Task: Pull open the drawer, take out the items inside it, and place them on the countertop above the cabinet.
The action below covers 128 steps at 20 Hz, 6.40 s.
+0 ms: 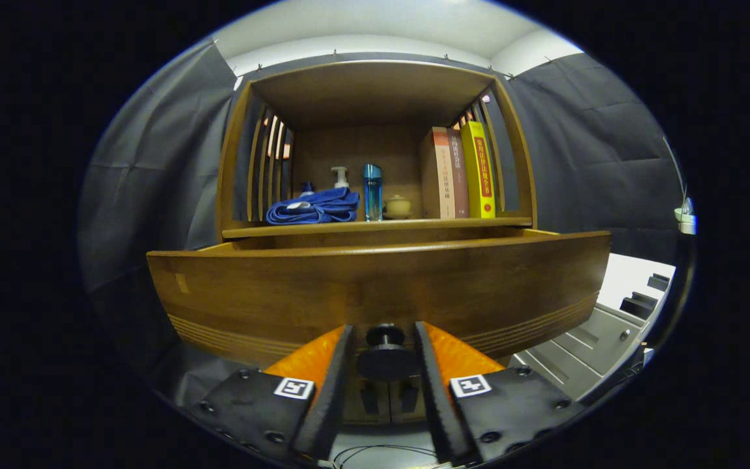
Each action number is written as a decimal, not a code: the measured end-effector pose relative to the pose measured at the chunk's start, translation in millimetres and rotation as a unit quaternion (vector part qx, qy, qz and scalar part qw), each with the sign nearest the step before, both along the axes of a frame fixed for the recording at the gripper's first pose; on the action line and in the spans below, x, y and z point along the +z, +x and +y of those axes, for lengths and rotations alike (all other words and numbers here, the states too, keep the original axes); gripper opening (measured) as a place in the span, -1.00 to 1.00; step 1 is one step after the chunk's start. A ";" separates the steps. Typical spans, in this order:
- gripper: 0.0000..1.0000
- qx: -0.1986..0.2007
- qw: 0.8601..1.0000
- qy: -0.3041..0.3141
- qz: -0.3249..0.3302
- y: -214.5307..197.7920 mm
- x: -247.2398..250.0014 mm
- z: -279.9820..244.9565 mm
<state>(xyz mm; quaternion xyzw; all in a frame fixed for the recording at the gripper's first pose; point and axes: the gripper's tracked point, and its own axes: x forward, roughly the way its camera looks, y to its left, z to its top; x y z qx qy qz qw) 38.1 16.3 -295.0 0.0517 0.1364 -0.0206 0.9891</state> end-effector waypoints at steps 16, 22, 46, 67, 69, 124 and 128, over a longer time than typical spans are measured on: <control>0.94 0.005 0.996 -0.059 -0.066 10.6 142.3 3.0; 0.94 0.002 0.996 -0.083 -0.045 44.5 168.8 -1.1; 0.94 -0.057 0.966 -0.039 0.249 137.2 28.5 -43.0; 0.39 -0.024 0.912 0.047 0.406 115.1 -81.7 24.9; 0.11 -0.022 0.914 0.042 0.403 116.5 -79.5 24.8; -0.36 0.048 0.956 0.078 0.278 337.1 3.5 -3.2; -0.10 0.067 0.952 0.081 0.287 331.8 -3.3 3.0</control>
